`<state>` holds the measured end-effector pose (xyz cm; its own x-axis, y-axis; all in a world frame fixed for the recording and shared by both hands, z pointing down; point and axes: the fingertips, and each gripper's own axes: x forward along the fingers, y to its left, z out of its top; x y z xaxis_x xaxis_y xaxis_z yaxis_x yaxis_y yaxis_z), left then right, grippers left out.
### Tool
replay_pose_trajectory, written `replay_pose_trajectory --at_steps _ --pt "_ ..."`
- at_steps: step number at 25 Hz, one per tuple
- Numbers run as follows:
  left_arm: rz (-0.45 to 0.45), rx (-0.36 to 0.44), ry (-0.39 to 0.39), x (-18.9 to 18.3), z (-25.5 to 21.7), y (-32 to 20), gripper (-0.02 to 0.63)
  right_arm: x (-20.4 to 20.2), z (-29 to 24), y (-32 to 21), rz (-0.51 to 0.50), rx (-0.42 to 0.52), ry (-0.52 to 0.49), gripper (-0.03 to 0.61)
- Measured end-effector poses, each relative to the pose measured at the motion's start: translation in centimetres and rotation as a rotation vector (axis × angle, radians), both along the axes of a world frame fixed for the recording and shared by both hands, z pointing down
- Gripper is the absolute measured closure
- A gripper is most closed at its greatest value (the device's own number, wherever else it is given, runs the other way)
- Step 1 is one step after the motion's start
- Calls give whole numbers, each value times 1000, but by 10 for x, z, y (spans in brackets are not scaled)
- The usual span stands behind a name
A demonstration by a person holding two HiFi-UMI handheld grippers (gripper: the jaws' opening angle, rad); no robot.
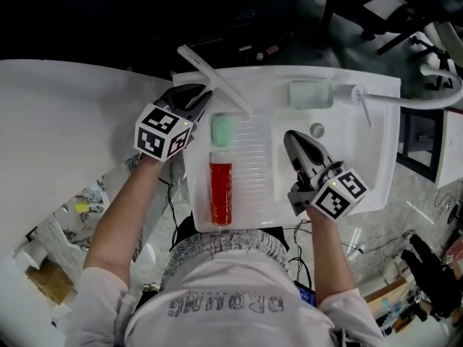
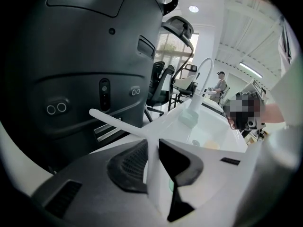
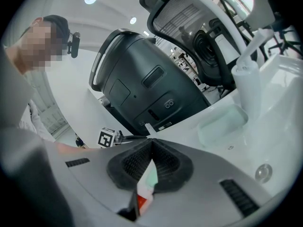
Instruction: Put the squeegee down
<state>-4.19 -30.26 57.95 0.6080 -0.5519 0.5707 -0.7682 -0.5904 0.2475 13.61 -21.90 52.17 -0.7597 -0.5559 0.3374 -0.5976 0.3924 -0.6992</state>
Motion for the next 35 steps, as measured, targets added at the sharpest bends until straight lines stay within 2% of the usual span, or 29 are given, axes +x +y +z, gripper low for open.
replay_pose_trajectory --at_steps 20,35 --pt "-17 -8 -16 -7 2 6 492 -10 -6 2 -8 9 -8 571" --pt "-40 47 6 -13 -32 3 492 -16 -24 2 -13 44 -10 571"
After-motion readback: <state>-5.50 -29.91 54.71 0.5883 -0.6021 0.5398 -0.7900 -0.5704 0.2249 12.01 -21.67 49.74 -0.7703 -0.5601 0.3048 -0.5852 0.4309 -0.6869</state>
